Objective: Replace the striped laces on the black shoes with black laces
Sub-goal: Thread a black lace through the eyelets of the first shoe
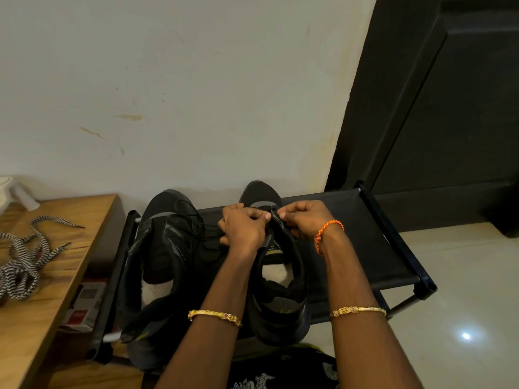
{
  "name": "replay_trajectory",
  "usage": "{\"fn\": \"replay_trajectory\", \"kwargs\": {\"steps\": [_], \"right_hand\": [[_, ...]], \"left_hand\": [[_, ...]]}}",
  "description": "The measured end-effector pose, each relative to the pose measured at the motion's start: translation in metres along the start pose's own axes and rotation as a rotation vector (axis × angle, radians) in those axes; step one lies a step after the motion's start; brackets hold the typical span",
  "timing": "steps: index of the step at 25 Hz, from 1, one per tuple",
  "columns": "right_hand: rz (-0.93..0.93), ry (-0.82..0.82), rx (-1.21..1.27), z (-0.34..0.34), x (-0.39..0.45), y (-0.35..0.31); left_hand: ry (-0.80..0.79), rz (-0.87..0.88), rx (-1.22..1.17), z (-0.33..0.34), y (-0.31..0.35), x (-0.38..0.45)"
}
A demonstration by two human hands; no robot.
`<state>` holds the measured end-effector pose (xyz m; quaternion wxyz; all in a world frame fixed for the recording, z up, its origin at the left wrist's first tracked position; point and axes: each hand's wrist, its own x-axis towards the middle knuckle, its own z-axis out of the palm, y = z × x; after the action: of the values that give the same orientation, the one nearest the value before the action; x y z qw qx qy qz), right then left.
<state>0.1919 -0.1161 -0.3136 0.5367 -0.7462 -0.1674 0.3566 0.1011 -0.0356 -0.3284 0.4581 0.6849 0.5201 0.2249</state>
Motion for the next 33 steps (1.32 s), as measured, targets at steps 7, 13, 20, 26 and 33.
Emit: {"fn": "replay_trajectory", "kwargs": {"steps": [7,13,20,26,33], "right_hand": [[-0.032,0.031,0.01,0.003,0.004,0.004],[-0.006,0.029,-0.037,0.007,0.007,0.003],[0.158,0.214,0.311,-0.025,0.008,0.005],[0.16,0.716,0.681,-0.091,0.004,0.023],[-0.107,0.5,0.128,-0.033,-0.001,0.024]], "left_hand": [[-0.028,-0.041,-0.176,0.006,-0.004,0.002],[-0.09,0.036,-0.15,0.001,-0.01,0.008],[-0.186,0.04,-0.234,-0.009,-0.015,0.007],[-0.2,0.036,-0.382,-0.023,-0.02,-0.004],[-0.137,0.126,-0.285,-0.037,-0.029,-0.018]]}}
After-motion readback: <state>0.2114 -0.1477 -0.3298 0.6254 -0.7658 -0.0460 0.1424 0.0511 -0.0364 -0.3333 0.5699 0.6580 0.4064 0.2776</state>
